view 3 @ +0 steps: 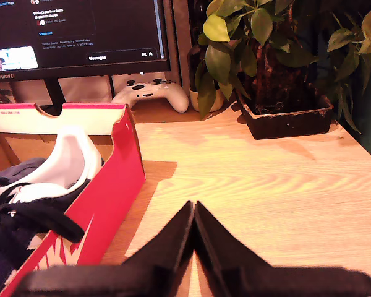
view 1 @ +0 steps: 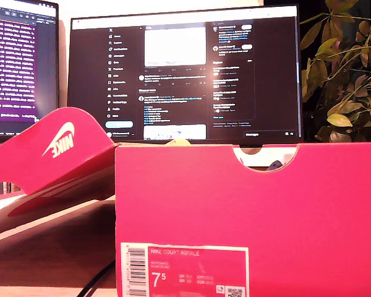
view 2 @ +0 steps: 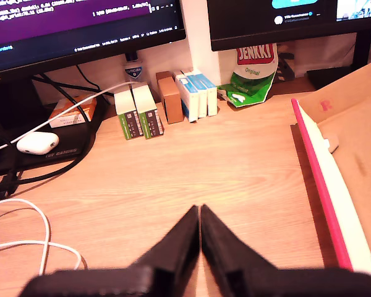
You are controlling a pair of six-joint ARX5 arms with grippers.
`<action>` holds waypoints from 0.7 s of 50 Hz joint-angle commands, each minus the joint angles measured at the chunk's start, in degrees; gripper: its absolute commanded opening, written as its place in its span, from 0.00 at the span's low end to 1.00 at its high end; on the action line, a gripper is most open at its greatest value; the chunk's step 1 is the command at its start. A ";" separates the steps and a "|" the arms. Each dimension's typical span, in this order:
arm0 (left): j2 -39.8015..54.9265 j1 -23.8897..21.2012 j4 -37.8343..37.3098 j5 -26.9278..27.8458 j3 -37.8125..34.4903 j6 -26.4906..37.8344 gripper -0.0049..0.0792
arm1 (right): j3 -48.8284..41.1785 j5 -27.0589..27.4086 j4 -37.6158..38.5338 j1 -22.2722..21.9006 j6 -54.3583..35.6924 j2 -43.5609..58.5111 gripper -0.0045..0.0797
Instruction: Close the red shoebox by pushing the lid with your left arm and holding the box in place with your right arm
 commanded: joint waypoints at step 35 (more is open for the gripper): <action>-0.50 -0.11 -0.28 2.03 -1.70 -9.90 0.04 | -0.72 -0.52 0.59 0.09 3.23 -0.37 0.04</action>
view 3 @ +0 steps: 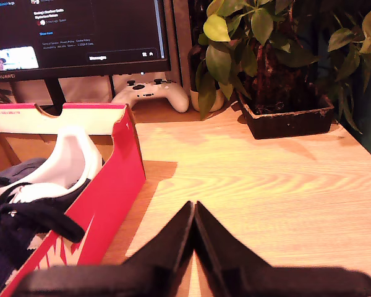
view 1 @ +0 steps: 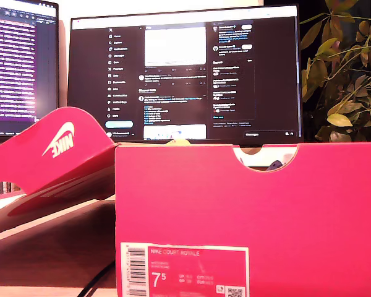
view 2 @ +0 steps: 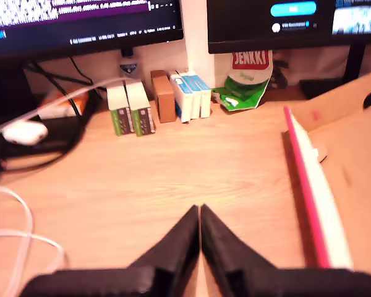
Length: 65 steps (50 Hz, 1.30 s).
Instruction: Close the red shoebox by pushing the lid with your left arm and holding the box in place with your right arm
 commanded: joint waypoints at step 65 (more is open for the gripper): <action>43.06 3.74 6.40 25.31 21.03 -12.28 0.04 | 19.67 -11.26 -2.82 0.13 17.46 28.17 0.04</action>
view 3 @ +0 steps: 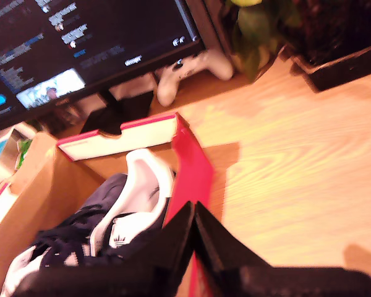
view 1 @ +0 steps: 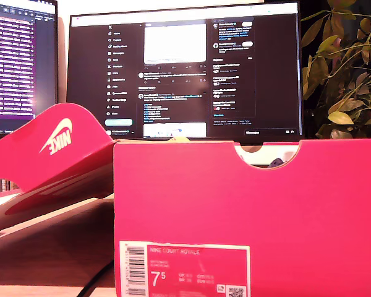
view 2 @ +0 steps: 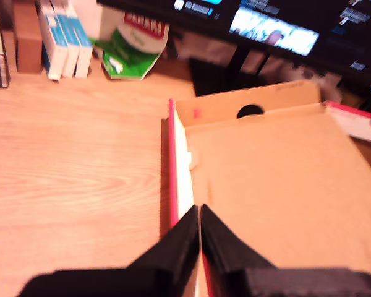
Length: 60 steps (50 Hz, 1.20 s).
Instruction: Close the red shoebox by pushing the lid with your left arm and holding the box in place with your right arm
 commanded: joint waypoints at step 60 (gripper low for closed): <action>52.63 5.81 -6.03 20.04 18.64 10.78 0.04 | 3.39 -14.21 30.75 0.11 -2.78 48.13 0.04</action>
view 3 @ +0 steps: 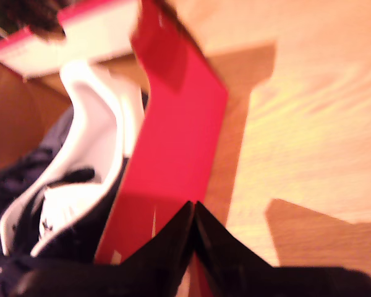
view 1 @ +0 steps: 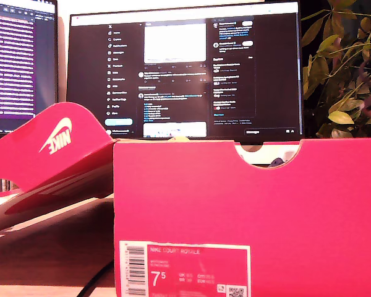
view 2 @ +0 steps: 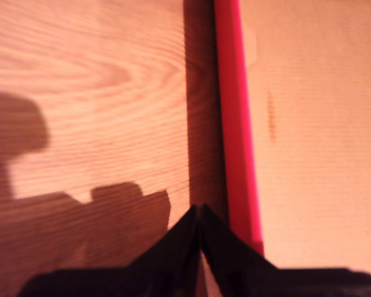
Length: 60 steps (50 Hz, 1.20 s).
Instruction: Close the red shoebox by pushing the lid with your left arm and holding the box in place with your right arm
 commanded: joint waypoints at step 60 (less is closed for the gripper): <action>2.08 -0.98 -9.49 25.53 13.00 -1.53 0.04 | 7.10 -3.54 1.05 8.15 -1.88 10.01 0.04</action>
